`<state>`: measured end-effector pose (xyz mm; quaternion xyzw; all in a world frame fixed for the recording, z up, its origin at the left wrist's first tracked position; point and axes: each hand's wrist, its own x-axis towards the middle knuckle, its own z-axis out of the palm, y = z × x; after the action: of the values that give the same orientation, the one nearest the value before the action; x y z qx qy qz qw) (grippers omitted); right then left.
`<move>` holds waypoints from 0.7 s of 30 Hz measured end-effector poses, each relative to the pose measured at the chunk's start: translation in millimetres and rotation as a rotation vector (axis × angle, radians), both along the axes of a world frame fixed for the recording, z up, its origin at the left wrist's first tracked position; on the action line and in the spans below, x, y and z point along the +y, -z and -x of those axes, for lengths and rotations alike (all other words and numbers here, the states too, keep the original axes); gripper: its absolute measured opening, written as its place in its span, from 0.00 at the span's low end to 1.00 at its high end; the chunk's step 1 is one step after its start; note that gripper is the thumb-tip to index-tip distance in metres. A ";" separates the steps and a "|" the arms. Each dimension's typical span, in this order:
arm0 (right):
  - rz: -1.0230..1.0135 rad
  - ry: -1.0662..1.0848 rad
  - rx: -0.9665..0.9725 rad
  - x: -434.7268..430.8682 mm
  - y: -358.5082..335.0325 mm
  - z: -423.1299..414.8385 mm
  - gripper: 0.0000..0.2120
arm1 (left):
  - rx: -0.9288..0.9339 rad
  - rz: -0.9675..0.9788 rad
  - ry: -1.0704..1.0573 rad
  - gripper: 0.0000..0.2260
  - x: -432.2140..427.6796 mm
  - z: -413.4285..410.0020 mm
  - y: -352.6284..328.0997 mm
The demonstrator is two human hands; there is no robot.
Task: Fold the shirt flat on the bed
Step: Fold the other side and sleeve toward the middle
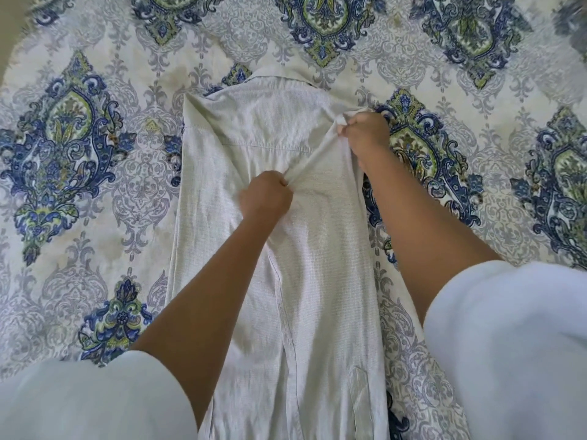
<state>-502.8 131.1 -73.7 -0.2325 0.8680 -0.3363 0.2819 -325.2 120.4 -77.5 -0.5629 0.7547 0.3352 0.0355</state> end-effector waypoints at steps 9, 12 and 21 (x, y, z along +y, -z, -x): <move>0.243 -0.167 0.632 38.1 15.8 -35.4 0.13 | -0.017 0.553 0.425 0.21 58.2 -5.6 1.7; 0.023 -0.509 0.689 58.5 32.3 -47.6 0.20 | -0.143 0.382 0.599 0.25 55.3 -16.7 17.9; -0.248 -0.466 0.681 57.7 21.2 -51.0 0.24 | -0.135 0.413 0.601 0.27 56.9 -24.0 12.9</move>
<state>-451.9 188.7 -94.9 -0.4847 0.8694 -0.0609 0.0734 -301.2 177.3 -90.4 -0.3322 0.9340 0.1126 0.0677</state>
